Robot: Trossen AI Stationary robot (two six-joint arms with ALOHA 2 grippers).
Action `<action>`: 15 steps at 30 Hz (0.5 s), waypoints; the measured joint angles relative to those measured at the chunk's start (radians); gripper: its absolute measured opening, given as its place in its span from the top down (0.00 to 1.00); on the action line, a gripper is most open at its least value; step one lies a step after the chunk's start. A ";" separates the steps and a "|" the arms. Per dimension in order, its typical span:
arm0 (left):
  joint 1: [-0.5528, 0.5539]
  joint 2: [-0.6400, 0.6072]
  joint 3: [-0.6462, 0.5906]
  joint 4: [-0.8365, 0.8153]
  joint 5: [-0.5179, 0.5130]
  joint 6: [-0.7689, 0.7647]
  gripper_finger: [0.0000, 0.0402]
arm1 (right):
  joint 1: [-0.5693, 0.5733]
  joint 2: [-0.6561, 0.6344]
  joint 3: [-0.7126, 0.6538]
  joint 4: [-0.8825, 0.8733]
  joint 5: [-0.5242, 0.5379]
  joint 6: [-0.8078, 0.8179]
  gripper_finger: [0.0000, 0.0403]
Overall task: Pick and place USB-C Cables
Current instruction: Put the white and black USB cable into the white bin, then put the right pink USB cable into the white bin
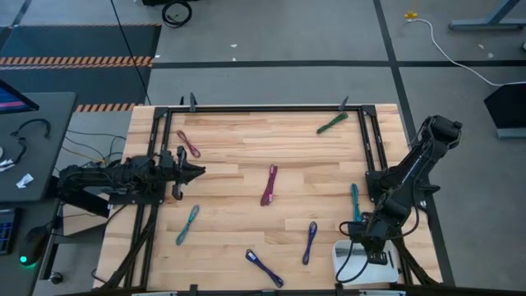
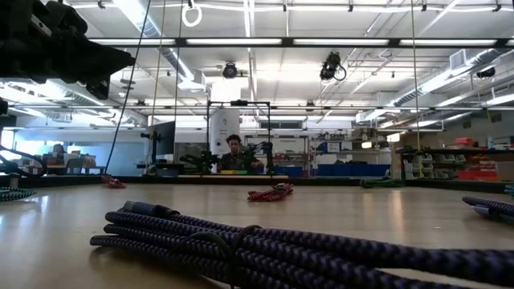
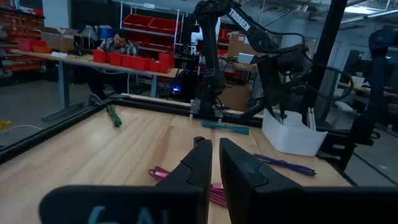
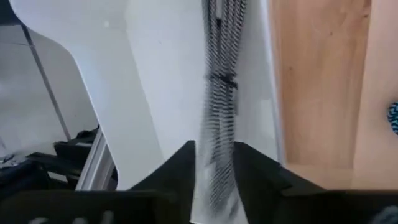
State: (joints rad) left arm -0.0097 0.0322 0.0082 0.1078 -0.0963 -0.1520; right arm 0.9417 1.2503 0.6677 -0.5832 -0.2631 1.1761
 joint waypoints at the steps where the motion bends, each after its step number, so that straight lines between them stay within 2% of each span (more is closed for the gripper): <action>1: 0.000 0.000 0.000 0.000 0.000 -0.001 0.91 | 0.000 0.000 0.003 -0.001 -0.016 0.006 0.68; 4: 0.000 0.000 0.000 0.001 0.000 -0.002 0.92 | -0.002 -0.001 0.035 -0.006 -0.089 0.025 0.61; 6: 0.000 0.000 0.000 0.008 0.000 -0.002 0.93 | -0.002 -0.011 0.082 0.006 -0.093 0.034 0.58; 15: 0.000 0.000 0.000 0.115 0.000 0.003 0.92 | -0.072 -0.078 0.341 -0.079 0.070 0.077 0.60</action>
State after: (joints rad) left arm -0.0097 0.0324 0.0080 0.2227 -0.0963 -0.1492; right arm 0.8697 1.1721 1.0087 -0.6622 -0.1933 1.2530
